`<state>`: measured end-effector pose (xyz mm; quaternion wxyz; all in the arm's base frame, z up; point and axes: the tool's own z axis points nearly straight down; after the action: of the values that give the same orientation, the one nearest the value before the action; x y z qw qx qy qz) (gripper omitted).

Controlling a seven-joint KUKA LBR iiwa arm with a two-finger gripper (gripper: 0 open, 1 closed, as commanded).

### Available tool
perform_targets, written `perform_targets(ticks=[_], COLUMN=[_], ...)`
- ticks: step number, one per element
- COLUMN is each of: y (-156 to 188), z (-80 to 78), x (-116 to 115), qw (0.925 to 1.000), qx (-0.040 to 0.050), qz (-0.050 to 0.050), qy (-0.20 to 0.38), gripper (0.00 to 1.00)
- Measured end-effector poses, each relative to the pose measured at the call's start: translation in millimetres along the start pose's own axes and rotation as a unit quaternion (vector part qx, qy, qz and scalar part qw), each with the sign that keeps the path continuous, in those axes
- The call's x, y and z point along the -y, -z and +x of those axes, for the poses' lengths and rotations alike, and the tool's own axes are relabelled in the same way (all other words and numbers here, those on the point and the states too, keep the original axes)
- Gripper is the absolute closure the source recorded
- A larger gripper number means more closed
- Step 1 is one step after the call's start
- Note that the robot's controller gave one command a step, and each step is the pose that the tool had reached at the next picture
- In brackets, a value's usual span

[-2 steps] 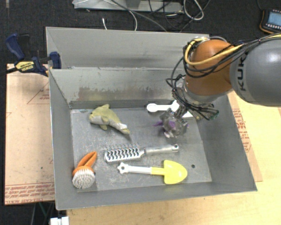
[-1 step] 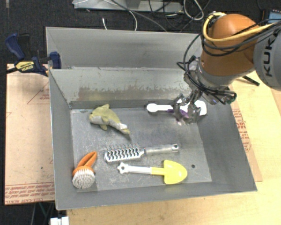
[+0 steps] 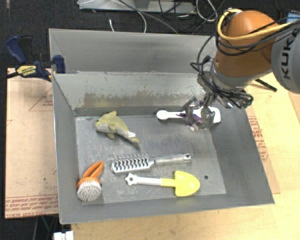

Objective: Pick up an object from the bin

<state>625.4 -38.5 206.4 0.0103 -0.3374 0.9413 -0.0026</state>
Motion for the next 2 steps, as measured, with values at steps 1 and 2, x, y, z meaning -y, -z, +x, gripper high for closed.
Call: perform_targets(ticks=[1, 2], y=[-9.3, -55.8], z=[-1.4, -2.6], x=[-10.3, 8.3], qw=[0.9999, 0.9996], qx=[0.0033, 0.0010], qz=[0.002, -0.001], qy=[0.010, -0.029], gripper=[1.00, 1.00])
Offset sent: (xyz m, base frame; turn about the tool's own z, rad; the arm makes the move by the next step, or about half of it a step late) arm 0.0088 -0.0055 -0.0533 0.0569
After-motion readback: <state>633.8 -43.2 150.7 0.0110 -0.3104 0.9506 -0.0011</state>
